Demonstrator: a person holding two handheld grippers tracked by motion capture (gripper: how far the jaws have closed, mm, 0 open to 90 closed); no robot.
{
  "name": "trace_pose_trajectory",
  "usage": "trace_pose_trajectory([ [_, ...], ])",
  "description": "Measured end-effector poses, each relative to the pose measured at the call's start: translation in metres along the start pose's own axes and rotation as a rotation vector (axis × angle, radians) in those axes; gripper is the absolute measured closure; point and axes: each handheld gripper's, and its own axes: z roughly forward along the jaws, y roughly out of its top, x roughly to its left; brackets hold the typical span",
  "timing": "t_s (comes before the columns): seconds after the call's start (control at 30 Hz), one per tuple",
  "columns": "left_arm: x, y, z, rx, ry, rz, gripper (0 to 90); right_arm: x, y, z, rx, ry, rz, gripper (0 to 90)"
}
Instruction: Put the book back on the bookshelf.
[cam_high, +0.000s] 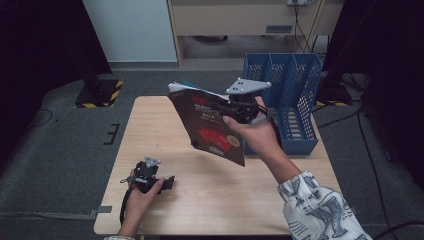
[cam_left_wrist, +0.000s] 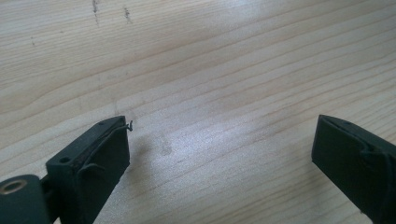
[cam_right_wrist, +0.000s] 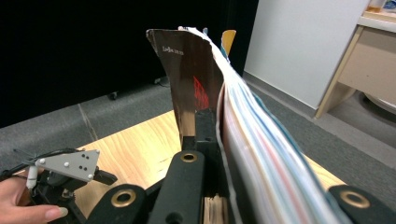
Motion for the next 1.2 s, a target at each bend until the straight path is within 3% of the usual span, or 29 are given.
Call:
trace_pose_trajectory([
  [0.3,0.0,-0.001,0.002,0.015,0.015,0.006,4.1,-0.003,0.028,-0.006,0.019,-0.008,0.007,87.2],
  [0.67,0.0,-0.002,0.005,0.027,0.022,0.01,4.0,-0.016,0.048,-0.013,0.031,-0.044,0.012,87.2],
  [1.2,0.0,-0.002,0.005,0.027,0.02,0.016,3.5,-0.048,0.054,-0.039,0.016,-0.13,0.045,87.2],
])
